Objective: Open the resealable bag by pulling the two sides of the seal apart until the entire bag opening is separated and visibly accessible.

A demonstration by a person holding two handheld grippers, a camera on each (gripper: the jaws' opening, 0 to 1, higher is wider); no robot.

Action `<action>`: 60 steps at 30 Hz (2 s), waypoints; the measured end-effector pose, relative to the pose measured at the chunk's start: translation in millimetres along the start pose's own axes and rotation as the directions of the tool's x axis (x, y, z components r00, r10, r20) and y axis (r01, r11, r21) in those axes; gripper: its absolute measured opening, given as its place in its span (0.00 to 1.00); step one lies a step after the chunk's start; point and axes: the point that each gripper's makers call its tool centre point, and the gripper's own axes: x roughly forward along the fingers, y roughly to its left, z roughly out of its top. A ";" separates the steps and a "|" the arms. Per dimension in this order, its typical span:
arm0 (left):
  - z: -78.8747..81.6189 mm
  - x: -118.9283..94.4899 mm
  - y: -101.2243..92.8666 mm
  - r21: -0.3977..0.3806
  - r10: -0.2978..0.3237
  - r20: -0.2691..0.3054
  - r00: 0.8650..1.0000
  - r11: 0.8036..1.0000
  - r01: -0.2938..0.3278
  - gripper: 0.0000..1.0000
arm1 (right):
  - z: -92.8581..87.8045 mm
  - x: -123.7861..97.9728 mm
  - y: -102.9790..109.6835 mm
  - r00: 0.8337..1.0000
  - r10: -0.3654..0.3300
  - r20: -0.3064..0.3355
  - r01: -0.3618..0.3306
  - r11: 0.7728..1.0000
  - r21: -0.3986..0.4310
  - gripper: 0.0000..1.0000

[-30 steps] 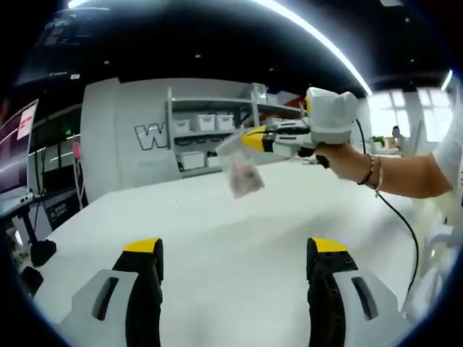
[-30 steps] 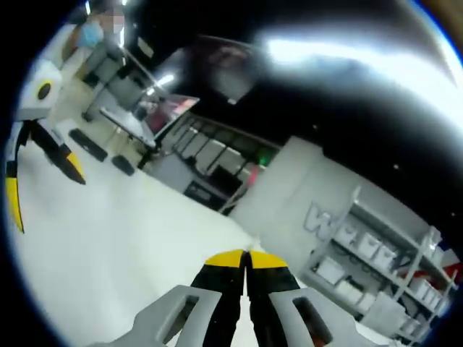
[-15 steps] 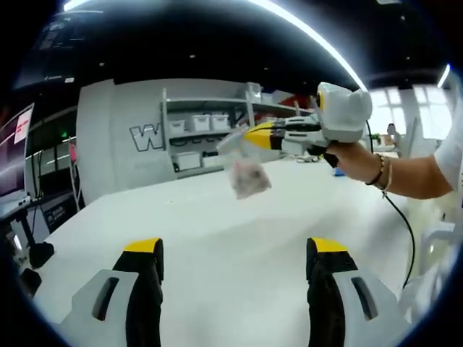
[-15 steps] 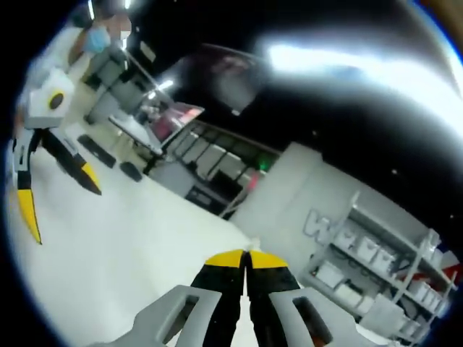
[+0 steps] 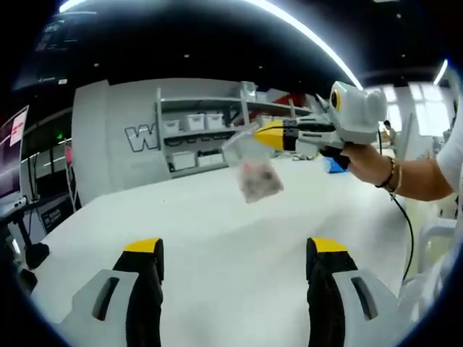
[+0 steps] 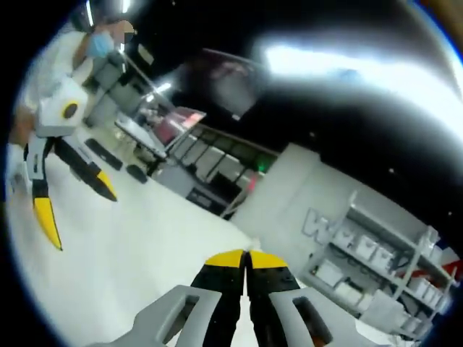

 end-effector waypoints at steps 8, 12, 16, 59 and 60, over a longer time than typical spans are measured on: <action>-5.7 -1.8 -3.3 0.006 -0.004 -0.003 1.000 1.000 0.004 0.80 | 4.0 -13.4 9.4 1.000 0.006 0.016 -0.006 1.000 -0.005 0.00; -10.1 -2.2 -4.7 0.007 -0.005 -0.008 1.000 1.000 0.005 0.80 | 8.3 -19.8 14.6 1.000 0.010 0.028 -0.010 1.000 -0.005 0.00; -13.3 -3.2 -9.0 0.010 -0.014 -0.013 1.000 1.000 0.014 0.80 | 10.9 -26.2 20.2 0.999 0.016 0.036 -0.016 1.000 -0.005 0.00; -14.7 -5.8 -15.8 0.040 -0.023 -0.011 1.000 0.999 0.023 0.78 | 33.7 -93.8 66.6 0.992 0.082 0.096 -0.068 0.988 -0.136 0.00; -14.7 -6.0 -16.3 0.040 -0.023 -0.010 1.000 0.999 0.024 0.78 | 34.3 -94.2 68.2 0.992 0.083 0.097 -0.068 0.987 -0.146 0.00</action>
